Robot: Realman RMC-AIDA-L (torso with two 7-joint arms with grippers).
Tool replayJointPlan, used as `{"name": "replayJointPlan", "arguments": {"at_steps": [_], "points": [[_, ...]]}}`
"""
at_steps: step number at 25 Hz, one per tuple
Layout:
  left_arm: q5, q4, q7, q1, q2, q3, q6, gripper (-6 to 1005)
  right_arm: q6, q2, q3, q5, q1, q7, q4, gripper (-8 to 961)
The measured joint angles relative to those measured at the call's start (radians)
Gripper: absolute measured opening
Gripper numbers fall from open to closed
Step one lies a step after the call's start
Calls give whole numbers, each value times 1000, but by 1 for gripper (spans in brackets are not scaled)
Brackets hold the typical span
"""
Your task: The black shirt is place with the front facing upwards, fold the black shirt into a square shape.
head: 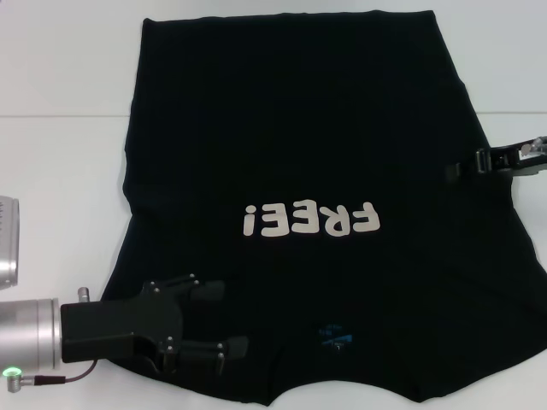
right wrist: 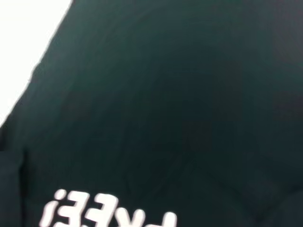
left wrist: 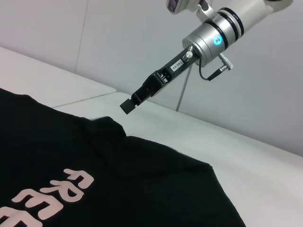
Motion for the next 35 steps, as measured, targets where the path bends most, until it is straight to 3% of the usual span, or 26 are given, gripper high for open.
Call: {"name": "replayJointPlan", "arguments": {"at_steps": [7, 11, 14, 18, 24, 28, 35], "points": [[-1, 0, -46, -1, 1, -23, -2, 948, -34, -14, 25, 185, -67, -97, 23, 288], [-2, 3, -193, -5, 9, -63, 8, 947, -147, -12, 88, 397, -159, -334, 30, 480], [-2, 4, -348, -8, 34, -78, 16, 947, -269, 4, 109, 556, -257, -628, 64, 611], [3, 9, -566, -4, 81, -84, 35, 947, -332, 23, 110, 616, -340, -900, 124, 777], [19, 36, -900, 17, 151, -106, 46, 947, -328, 78, 103, 614, -397, -1210, 171, 871], [83, 84, -1032, 29, 166, -120, 24, 946, -301, 88, 99, 614, -406, -1345, 227, 934], [294, 95, -1194, -12, 176, -114, 1, 946, -267, 89, 95, 604, -400, -1393, 269, 930]]}}
